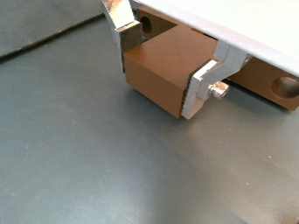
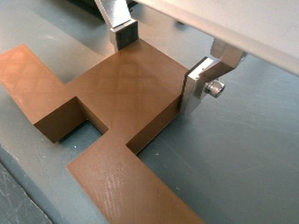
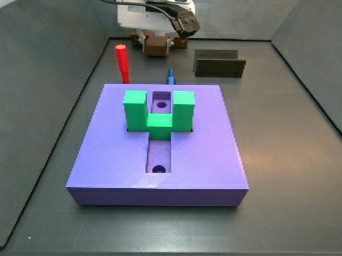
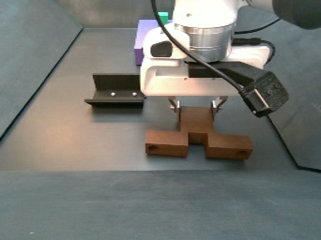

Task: Pick up the brown object. Move up. Place the brown object on the fixture. Regrasp the brown object. Move to above the board. Insert the brown object.
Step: Pick up the brown object, then move up.

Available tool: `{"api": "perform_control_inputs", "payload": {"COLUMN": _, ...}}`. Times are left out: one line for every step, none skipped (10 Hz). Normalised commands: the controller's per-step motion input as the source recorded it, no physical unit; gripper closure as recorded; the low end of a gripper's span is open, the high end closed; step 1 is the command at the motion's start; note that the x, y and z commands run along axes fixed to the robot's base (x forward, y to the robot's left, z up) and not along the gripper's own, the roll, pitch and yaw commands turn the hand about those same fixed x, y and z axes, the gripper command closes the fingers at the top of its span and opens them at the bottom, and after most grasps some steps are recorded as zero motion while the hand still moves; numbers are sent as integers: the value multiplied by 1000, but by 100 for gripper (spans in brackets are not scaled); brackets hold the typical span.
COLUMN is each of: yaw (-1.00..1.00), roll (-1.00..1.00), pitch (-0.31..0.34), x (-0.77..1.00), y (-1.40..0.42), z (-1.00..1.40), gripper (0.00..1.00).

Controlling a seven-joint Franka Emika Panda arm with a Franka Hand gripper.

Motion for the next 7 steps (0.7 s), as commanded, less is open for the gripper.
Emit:
{"api": "perform_control_inputs", "payload": {"yaw": 0, "roll": 0, "pitch": 0, "x": 0, "y": 0, "z": 0, "gripper": 100}}
{"api": "perform_control_inputs", "payload": {"yaw": 0, "roll": 0, "pitch": 0, "x": 0, "y": 0, "z": 0, "gripper": 100}}
{"api": "perform_control_inputs", "payload": {"yaw": 0, "roll": 0, "pitch": 0, "x": 0, "y": 0, "z": 0, "gripper": 100}}
{"api": "perform_control_inputs", "payload": {"yaw": 0, "roll": 0, "pitch": 0, "x": 0, "y": 0, "z": 833, "gripper": 100}}
{"api": "perform_control_inputs", "payload": {"yaw": 27, "roll": 10, "pitch": -16, "x": 34, "y": 62, "z": 856, "gripper": 100}}
{"api": "perform_control_inputs", "payload": {"yaw": 21, "roll": 29, "pitch": 32, "x": -20, "y": 49, "z": 598, "gripper": 100}}
{"api": "perform_control_inputs", "payload": {"yaw": 14, "roll": 49, "pitch": 28, "x": -7, "y": 21, "z": 392, "gripper": 100}}
